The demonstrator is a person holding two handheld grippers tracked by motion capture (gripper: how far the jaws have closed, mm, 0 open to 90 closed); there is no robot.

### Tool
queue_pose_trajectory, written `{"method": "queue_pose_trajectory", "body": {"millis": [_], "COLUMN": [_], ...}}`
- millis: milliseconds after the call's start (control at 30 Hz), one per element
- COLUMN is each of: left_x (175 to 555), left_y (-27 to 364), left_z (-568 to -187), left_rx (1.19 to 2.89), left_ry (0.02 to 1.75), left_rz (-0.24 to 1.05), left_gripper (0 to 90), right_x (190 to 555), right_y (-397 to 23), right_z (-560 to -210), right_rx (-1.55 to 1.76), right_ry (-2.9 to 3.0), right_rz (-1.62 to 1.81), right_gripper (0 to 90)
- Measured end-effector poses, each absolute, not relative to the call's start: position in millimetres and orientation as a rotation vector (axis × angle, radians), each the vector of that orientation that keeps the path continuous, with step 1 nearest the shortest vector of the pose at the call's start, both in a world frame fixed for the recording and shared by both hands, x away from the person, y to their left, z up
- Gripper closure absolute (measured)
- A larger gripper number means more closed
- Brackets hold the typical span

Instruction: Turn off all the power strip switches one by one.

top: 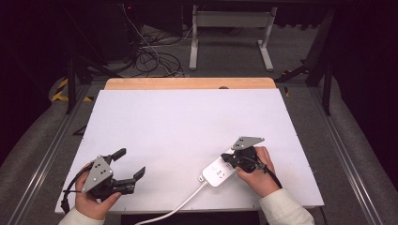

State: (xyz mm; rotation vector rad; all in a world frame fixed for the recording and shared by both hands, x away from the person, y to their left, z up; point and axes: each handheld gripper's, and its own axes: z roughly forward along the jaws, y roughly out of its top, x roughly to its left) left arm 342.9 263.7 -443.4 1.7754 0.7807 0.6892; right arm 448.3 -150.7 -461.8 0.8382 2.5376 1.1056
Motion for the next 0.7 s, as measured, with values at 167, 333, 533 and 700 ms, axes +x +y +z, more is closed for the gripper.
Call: {"method": "queue_pose_trajectory", "body": {"millis": [167,333,533,700], "left_x": [343.0,342.7,342.6,342.9], "left_y": [263.4,263.1,262.6,263.7], "left_z": [-443.9,-443.5,-443.4,-443.6], "left_rx": [1.769,1.772,1.771,1.769], "left_ry": [0.785,0.784,0.784,0.784], "left_rz": [0.686,0.688,0.687,0.688], "left_gripper": [13.6,13.6,13.6,13.6], "right_x": [447.2,447.2,447.3,445.9], "right_y": [-149.2,-149.3,-149.4,-149.7], "right_z": [-461.3,-461.9,-462.4,-462.9], "right_rx": [0.829,0.839,0.847,0.848], "right_ry": [2.533,2.532,2.533,2.517], "right_rz": [1.086,1.094,1.088,1.105], "right_gripper": [90.0,90.0,90.0,90.0]}}
